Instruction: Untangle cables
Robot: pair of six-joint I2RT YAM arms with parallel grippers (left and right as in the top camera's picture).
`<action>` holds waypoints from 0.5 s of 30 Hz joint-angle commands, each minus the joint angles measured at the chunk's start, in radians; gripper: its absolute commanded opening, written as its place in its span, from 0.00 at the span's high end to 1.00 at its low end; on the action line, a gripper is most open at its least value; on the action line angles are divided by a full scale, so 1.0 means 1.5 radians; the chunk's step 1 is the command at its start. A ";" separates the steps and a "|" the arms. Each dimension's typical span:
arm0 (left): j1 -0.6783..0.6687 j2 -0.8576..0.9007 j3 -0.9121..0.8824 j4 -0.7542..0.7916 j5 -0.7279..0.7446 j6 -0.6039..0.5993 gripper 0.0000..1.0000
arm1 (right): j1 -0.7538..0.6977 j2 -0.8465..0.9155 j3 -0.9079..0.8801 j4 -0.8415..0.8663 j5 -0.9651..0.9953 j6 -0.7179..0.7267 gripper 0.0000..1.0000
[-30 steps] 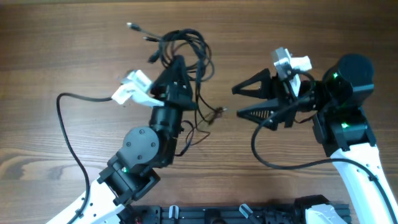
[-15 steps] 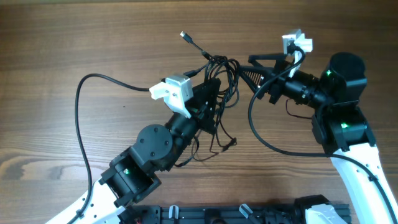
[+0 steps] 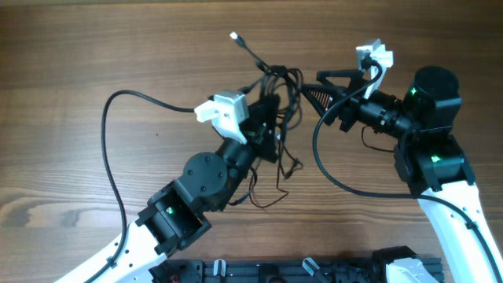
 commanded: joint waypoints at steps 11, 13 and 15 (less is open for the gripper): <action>-0.003 0.002 0.005 -0.002 0.134 0.013 0.96 | 0.001 -0.011 0.003 0.029 -0.012 -0.033 0.37; -0.003 0.002 0.005 -0.004 0.137 0.013 0.96 | 0.001 -0.011 0.003 0.029 -0.012 -0.033 0.37; -0.003 0.002 0.005 0.003 0.164 0.013 0.96 | 0.001 -0.010 0.003 0.024 0.012 -0.033 0.38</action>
